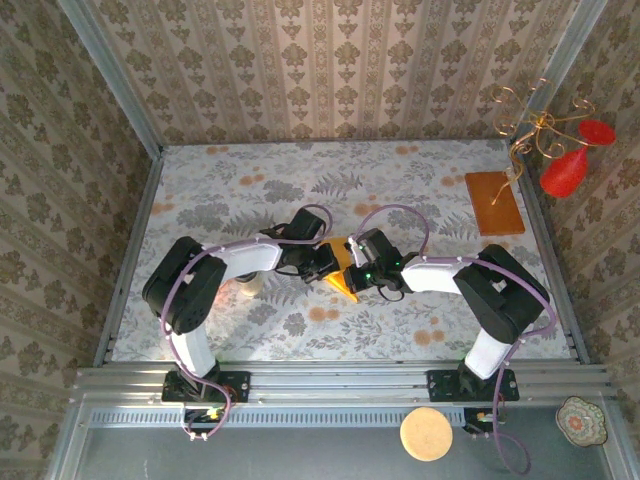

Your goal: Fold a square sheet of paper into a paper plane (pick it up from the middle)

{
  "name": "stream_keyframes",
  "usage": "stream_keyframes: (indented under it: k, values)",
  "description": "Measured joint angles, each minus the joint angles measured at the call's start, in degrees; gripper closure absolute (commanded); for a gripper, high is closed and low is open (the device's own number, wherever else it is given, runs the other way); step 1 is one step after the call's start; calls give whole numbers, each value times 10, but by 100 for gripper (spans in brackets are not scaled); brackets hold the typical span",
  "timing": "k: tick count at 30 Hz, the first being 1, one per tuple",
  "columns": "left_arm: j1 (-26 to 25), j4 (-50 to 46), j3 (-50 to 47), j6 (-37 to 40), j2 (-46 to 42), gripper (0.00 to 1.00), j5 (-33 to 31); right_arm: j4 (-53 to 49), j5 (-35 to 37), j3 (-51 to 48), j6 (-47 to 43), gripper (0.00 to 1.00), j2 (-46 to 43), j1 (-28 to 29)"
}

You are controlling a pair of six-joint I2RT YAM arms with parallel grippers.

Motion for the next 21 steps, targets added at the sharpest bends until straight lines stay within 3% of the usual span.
stream_keyframes:
  k: [21]
  values:
    - [0, 8, -35, -10, 0, 89, -13, 0, 0, 0, 0, 100, 0, -1]
